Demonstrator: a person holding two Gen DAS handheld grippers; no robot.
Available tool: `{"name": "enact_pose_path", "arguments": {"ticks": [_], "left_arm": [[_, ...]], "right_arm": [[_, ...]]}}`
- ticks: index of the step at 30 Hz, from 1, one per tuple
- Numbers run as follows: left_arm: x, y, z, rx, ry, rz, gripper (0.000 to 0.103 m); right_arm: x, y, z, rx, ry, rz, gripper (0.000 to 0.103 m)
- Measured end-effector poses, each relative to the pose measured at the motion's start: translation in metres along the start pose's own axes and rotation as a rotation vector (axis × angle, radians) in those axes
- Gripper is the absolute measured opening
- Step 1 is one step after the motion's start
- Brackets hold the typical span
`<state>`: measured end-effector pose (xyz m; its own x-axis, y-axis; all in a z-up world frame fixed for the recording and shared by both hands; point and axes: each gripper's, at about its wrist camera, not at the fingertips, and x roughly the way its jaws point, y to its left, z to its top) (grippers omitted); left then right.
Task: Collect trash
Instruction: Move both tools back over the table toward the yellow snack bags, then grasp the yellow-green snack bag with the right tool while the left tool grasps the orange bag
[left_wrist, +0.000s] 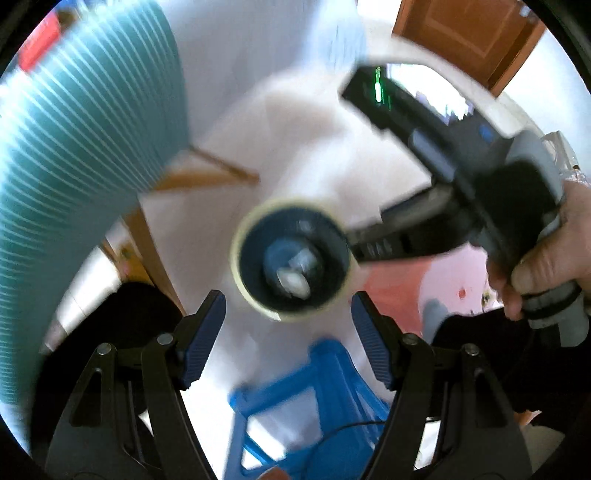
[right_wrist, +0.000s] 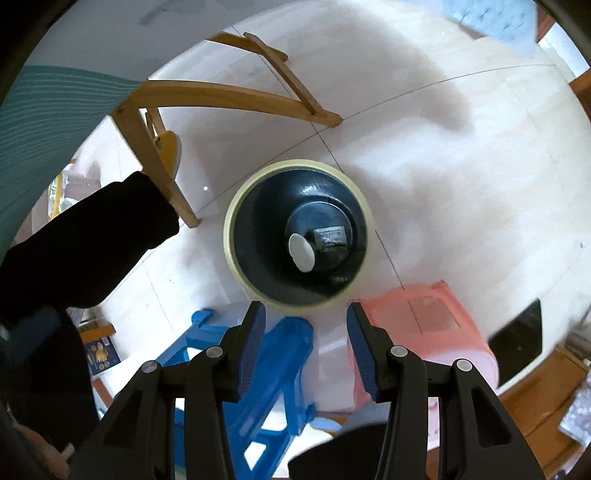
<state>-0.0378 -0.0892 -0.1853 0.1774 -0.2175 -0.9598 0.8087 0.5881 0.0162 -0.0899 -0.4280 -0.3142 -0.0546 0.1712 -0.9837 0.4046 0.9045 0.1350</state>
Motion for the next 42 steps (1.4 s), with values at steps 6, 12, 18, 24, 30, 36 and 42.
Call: {"name": "enact_pose_path", "arguments": {"ticks": [6, 12, 18, 24, 30, 36, 42], "left_arm": [[-0.076, 0.025, 0.007, 0.030, -0.179, 0.059, 0.068], [-0.143, 0.077, 0.013, -0.082, -0.271, 0.052, 0.068], [-0.194, 0.151, 0.019, -0.214, -0.324, 0.026, 0.068], [-0.218, 0.231, 0.016, -0.318, -0.330, -0.043, 0.068], [-0.235, 0.301, 0.003, -0.397, -0.358, -0.003, 0.068], [-0.237, 0.381, -0.022, -0.545, -0.356, 0.098, 0.068], [-0.228, 0.442, -0.057, -0.664, -0.340, 0.185, 0.068]], "right_arm": [[-0.072, 0.023, -0.018, -0.009, -0.063, 0.017, 0.047], [-0.158, 0.059, -0.024, -0.056, -0.181, 0.051, 0.046], [-0.236, 0.110, -0.006, -0.109, -0.312, 0.061, 0.046], [-0.288, 0.174, 0.028, -0.171, -0.404, 0.094, 0.046], [-0.300, 0.258, 0.073, -0.300, -0.430, 0.086, 0.046], [-0.289, 0.352, 0.110, -0.431, -0.446, 0.083, 0.046], [-0.265, 0.451, 0.147, -0.642, -0.435, 0.017, 0.046]]}}
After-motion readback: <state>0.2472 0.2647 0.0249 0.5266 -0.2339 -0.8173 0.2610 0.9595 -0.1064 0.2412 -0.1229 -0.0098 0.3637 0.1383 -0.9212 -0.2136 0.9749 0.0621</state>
